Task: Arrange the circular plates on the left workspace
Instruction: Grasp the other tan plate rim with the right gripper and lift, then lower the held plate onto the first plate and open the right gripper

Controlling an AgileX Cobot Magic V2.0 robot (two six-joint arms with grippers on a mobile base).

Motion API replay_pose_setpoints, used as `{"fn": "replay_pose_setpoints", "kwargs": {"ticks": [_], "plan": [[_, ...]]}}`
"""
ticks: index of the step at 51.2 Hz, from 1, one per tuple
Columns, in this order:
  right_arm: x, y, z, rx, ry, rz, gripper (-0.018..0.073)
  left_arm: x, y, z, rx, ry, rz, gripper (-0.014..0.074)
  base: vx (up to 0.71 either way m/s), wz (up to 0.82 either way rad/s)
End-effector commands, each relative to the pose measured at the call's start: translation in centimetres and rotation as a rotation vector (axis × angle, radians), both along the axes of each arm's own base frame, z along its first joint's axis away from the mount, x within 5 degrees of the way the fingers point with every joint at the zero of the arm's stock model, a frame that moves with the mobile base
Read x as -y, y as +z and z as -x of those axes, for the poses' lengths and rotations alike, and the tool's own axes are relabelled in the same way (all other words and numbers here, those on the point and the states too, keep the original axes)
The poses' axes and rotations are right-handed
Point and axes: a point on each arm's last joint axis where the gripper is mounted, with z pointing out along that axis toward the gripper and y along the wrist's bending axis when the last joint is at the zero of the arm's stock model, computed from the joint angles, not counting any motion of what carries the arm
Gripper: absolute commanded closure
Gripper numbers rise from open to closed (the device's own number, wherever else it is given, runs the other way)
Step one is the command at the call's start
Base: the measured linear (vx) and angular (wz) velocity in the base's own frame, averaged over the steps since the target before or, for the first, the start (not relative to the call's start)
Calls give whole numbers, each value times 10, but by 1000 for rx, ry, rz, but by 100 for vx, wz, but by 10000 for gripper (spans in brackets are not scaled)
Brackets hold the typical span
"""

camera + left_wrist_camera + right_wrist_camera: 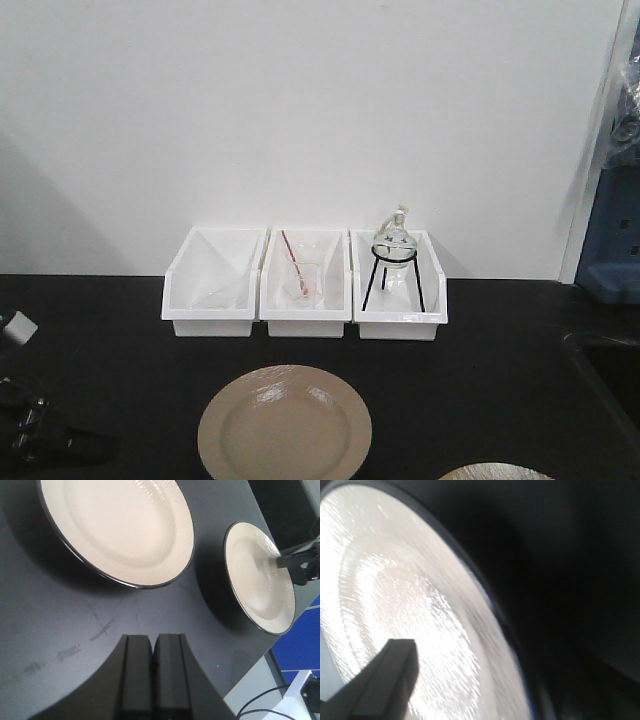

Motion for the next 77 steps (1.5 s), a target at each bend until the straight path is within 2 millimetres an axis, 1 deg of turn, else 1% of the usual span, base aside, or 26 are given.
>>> {"fn": "replay_pose_setpoints", "kwargs": {"ticks": [1, 2, 3, 4, 9, 10, 16, 21, 27, 31, 35, 43, 46, 52, 53, 54, 56, 58, 59, 60, 66, 74, 77], "plan": [[-7, 11, -5, 40, 7, -28, 144, 5, 22, 3, 66, 9, 63, 600, 0, 0], [-7, 11, -5, 40, 7, -28, 174, 5, 22, 3, 66, 9, 63, 600, 0, 0], [-7, 10, -5, 39, 6, -28, 241, 5, 22, 3, 66, 9, 63, 600, 0, 0], [-7, 10, -5, 39, 6, -29, 276, 5, 22, 3, 66, 9, 63, 600, 0, 0], [-7, 10, -5, 39, 3, -32, 563, 5, 21, 3, 65, 5, 56, 600, 0, 0], [-6, 10, -5, 38, -1, -33, 575, 5, 21, 3, 65, 4, 55, 600, 0, 0], [-4, 13, -3, 36, -6, -62, 571, 5, 21, 4, 64, 2, 56, 600, 0, 0], [3, 20, 1, 47, -32, -95, 571, 5, 21, 4, 63, 1, 57, 600, 0, 0], [18, 40, 8, 127, -114, -146, 568, 5, 21, 4, 64, 2, 57, 600, 0, 0], [23, 56, 8, 211, -192, -206, 568, 5, 21, 3, 65, 4, 57, 600, 0, 0], [21, 72, 5, 306, -218, -281, 566, 5, 21, 3, 65, 4, 58, 600, 0, 0], [10, 92, -3, 419, -250, -407, 564, 5, 21, 3, 65, 4, 58, 600, 0, 0], [1, 97, -7, 445, -244, -427, 564, 5, 21, 3, 66, 6, 56, 600, 0, 0], [-25, 102, -20, 476, -236, -446, 564, 5, 21, 3, 66, 6, 56, 600, 0, 0], [-31, 102, -23, 480, -234, -449, 564, 5, 21, 3, 66, 6, 56, 600, 0, 0], [-42, 103, -26, 483, -220, -458, 564, 5, 21, 3, 66, 6, 56, 600, 0, 0], [-50, 103, -31, 492, -225, -450, 564, 5, 21, 3, 66, 8, 56, 600, 0, 0], [-63, 103, -37, 509, -240, -441, 564, 4, 21, 3, 69, 14, 53, 600, 0, 0], [-76, 104, -40, 519, -230, -438, 564, 4, 21, 2, 71, 16, 52, 600, 0, 0], [-79, 104, -43, 529, -238, -427, 564, 4, 21, 2, 72, 19, 50, 600, 0, 0], [-121, 102, -57, 530, -215, -411, 564, 4, 21, 1, 76, 28, 46, 600, 0, 0], [-164, 96, -75, 514, -132, -378, 564, 3, 21, 1, 80, 33, 42, 600, 0, 0], [-177, 93, -81, 511, -112, -367, 564, 3, 21, 0, 82, 37, 40, 600, 0, 0]]}}
